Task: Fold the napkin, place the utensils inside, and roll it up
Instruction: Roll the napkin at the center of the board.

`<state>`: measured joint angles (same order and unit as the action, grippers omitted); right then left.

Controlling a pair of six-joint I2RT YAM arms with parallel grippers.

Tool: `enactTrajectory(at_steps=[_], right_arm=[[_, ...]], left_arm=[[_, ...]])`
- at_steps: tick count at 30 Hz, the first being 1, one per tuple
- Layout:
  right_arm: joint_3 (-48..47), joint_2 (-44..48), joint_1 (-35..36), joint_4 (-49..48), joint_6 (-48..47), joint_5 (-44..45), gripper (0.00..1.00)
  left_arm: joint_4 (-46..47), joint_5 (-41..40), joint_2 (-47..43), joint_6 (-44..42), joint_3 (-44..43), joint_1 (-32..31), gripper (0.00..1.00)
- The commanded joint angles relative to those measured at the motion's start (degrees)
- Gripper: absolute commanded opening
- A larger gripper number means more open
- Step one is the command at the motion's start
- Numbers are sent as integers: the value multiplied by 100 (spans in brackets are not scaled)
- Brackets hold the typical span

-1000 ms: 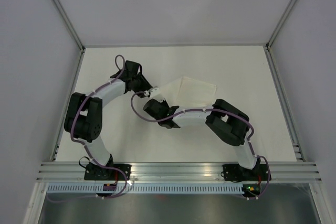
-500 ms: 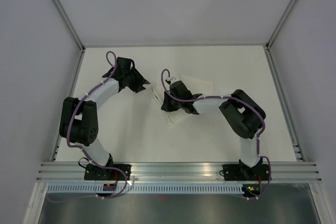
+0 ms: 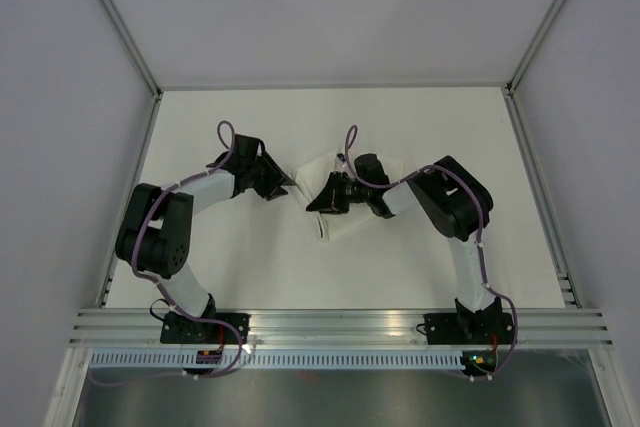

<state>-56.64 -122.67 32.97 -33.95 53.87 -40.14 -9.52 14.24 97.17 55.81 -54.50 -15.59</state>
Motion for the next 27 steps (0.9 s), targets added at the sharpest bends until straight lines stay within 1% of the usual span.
enactTrajectory(at_steps=[1, 3, 4, 7, 10, 13, 15, 17, 19, 20, 21, 23, 24, 27], right_arm=[[180, -423, -45, -348, 597, -503, 5], [197, -581, -71, -454, 704, -530, 5], [189, -626, -89, -376, 695, -521, 5], [180, -758, -150, -314, 695, -530, 5], [145, -855, -186, -235, 669, -521, 5], [92, -925, -203, -156, 643, -530, 5], [74, -960, -221, -138, 643, -539, 5], [57, -987, -230, -85, 616, -547, 5], [13, -1013, -221, 28, 538, -539, 5], [-5, -1013, -230, 81, 502, -530, 5], [-31, -1013, -230, 169, 476, -513, 5], [-48, -1022, -230, 249, 423, -495, 5], [-57, -1031, -230, 266, 406, -486, 5], [-110, -1004, -221, 529, 256, -407, 5]], left_arm=[[687, 290, 127, -141, 237, -181, 44], [916, 325, 180, -80, 439, -225, 45], [1300, 377, 180, -18, 632, -225, 46], [1960, 536, 127, 79, 958, -225, 47], [2270, 711, 206, 79, 950, -225, 46], [2375, 764, 276, 79, 897, -225, 45], [2315, 730, 285, 70, 880, -233, 45], [2061, 642, 355, -17, 757, -242, 45], [2051, 624, 399, -44, 722, -251, 43], [2051, 615, 426, -44, 722, -251, 42], [2016, 641, 443, -44, 704, -251, 38], [1919, 668, 496, -53, 625, -251, 35], [1797, 668, 505, -79, 590, -251, 31], [1498, 624, 496, -184, 414, -269, 28]])
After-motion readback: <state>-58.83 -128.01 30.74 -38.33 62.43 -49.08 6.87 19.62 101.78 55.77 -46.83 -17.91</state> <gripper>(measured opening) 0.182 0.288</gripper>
